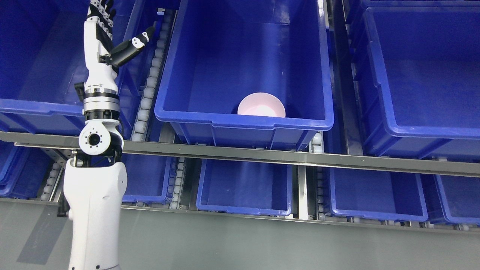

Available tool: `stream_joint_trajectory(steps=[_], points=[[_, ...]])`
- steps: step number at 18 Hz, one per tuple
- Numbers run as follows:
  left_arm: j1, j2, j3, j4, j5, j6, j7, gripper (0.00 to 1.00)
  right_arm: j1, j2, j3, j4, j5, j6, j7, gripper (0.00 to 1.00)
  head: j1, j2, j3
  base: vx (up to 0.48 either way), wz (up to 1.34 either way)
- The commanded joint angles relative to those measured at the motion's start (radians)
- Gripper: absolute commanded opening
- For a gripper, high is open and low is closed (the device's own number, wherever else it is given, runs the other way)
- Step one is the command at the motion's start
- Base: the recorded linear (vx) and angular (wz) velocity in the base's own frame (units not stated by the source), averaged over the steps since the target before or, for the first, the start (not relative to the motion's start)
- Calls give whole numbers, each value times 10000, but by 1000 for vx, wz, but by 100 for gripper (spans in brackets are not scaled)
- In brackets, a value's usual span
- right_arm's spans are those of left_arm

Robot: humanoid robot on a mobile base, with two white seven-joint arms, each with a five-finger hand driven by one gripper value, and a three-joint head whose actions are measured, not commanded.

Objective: Stack pink IKEA bowls on left shelf middle

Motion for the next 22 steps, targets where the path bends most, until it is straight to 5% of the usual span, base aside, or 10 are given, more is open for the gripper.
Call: stream_joint_trajectory(steps=[1, 22], points=[[312, 168, 248, -1456, 163, 21, -25, 100, 292, -175, -107, -337, -401, 21, 4, 100, 0, 0, 0, 0, 0], [972, 168, -1056, -1425, 163, -41, -86, 100, 292, -175, -107, -337, -401, 21, 4, 100, 0, 0, 0, 0, 0]])
